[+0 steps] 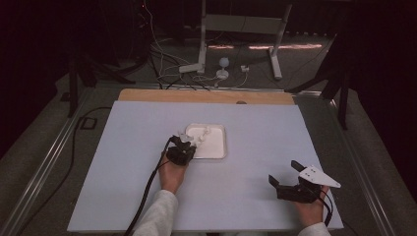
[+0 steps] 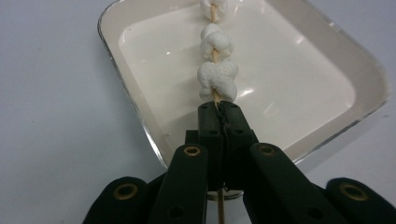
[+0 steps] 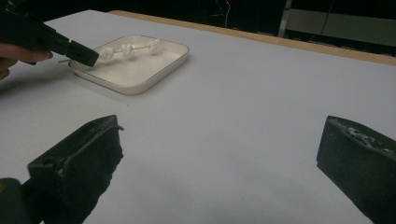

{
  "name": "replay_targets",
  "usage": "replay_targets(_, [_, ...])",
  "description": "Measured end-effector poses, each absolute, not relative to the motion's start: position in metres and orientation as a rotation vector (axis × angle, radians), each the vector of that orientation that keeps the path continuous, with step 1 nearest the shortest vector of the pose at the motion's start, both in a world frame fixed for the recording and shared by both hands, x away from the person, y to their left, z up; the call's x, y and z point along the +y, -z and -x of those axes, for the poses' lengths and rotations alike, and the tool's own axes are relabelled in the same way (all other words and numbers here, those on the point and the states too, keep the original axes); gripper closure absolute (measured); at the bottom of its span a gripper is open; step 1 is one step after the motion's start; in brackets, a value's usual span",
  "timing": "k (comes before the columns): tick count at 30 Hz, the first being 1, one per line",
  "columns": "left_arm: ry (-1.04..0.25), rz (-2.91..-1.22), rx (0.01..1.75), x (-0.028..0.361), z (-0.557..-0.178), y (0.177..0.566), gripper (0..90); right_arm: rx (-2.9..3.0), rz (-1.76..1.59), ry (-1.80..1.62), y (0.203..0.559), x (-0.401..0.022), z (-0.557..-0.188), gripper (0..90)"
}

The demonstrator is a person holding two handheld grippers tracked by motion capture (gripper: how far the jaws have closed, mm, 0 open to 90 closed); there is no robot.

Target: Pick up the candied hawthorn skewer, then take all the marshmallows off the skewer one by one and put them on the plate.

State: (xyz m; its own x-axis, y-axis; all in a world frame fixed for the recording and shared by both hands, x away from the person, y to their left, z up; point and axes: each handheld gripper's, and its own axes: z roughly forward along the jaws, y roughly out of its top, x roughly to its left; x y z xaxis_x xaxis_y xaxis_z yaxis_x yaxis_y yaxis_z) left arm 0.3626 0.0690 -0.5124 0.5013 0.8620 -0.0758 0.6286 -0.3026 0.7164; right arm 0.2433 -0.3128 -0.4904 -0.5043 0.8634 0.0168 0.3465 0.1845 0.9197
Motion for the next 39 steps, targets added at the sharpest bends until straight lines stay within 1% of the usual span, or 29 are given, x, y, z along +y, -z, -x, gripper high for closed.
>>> replay_targets(15, [-0.407,-1.951,1.128,0.087,-0.340,0.492,89.7,1.908,-1.175,-1.350,0.485,-0.311,-0.245,0.0])
replay_targets(28, [-0.425,-1.919,1.097,0.098,-0.326,0.481,89.7,1.975,-1.127,-1.404,0.467,-0.290,-0.255,0.0])
replay_targets(39, [-0.425,-1.900,1.034,0.104,-0.310,0.474,89.7,2.026,-1.127,-1.493,0.458,-0.257,-0.289,0.0])
